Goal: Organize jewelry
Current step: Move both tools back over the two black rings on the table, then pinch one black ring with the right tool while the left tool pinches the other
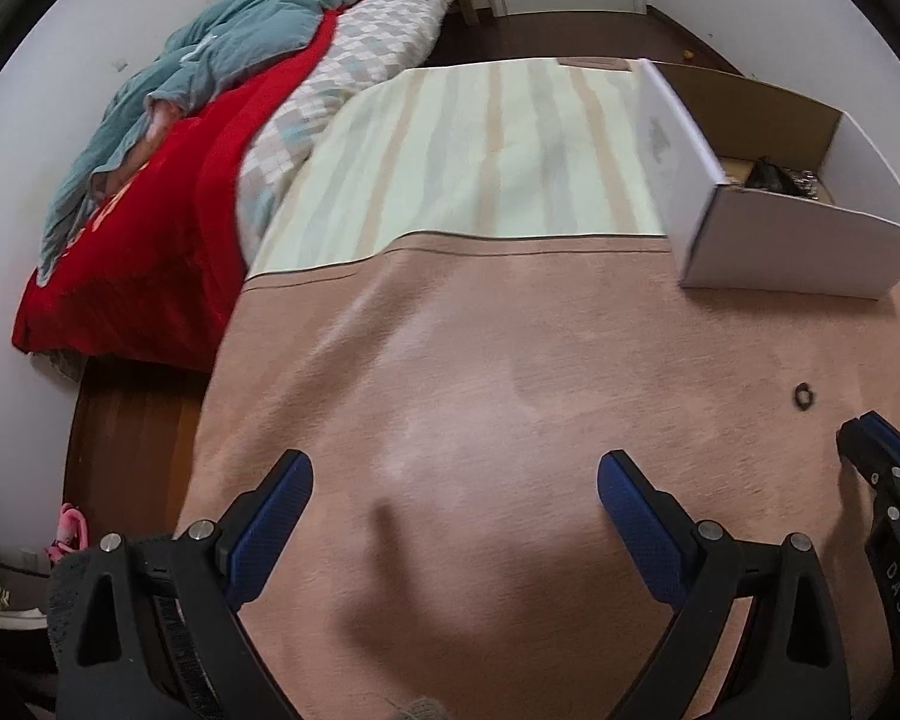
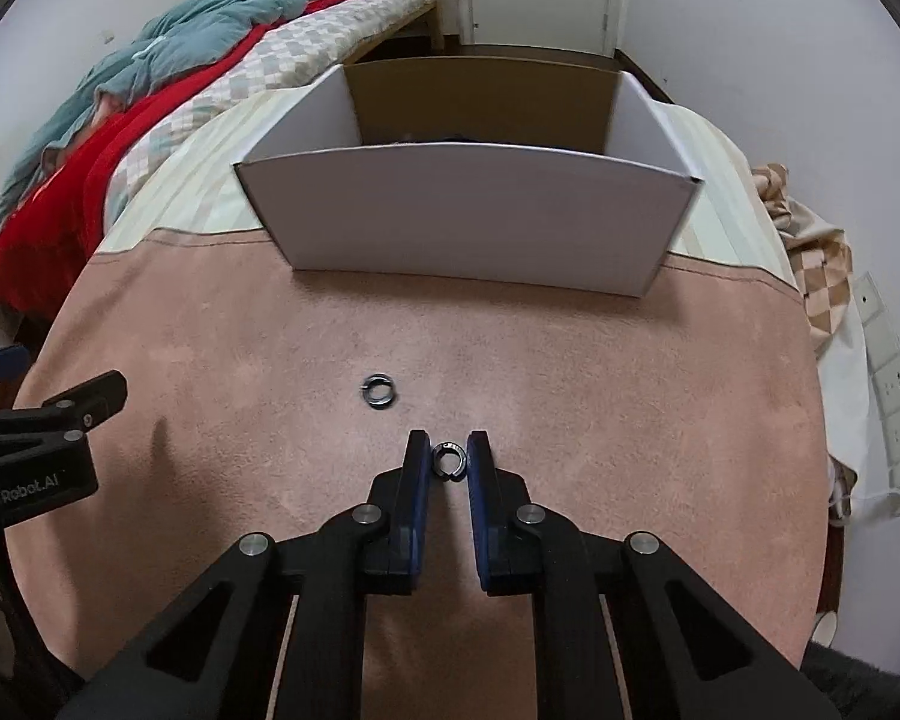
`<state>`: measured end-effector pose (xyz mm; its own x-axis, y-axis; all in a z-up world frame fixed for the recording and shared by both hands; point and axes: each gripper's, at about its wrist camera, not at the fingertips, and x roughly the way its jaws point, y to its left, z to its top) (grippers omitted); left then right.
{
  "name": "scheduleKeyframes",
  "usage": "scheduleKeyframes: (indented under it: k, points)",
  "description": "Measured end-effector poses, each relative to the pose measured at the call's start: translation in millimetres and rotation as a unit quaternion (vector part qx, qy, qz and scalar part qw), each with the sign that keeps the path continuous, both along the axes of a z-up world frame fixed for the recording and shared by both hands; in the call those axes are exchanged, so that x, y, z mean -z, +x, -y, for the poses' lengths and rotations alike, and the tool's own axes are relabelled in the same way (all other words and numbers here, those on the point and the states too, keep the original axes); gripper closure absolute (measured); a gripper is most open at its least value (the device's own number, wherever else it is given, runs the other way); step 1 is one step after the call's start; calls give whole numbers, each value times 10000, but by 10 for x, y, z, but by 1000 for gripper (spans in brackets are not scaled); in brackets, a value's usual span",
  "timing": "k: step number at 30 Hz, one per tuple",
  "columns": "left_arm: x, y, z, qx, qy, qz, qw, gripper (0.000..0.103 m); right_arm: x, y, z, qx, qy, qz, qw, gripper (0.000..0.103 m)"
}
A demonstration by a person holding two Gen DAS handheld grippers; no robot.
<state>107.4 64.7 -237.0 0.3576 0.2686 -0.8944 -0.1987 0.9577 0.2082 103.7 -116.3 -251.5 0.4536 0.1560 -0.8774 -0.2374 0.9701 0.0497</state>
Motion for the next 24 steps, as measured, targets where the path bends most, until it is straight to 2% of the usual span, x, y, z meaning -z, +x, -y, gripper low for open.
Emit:
scheduleKeyframes:
  k: [7, 12, 13, 21, 24]
  points:
    - [-12, 239, 540, 598, -722, 5, 9956, 6, -226, 10, 600, 708, 310, 107, 9970, 90]
    - [160, 388, 920, 971, -1118, -203, 9888, 8, -227, 12, 938, 1093, 340, 71, 9934, 90]
    - [169, 395, 966, 1016, -1142, -202, 9880, 9, -218, 19, 963, 1119, 343, 59, 9931, 90]
    - [139, 396, 1175, 1280, -1163, -82, 9849, 42, -171, 37, 1085, 1245, 369, 50, 9915, 90]
    - [125, 393, 1149, 1283, -1164, -72, 9849, 43, -158, 48, 1082, 1261, 371, 41, 9913, 90]
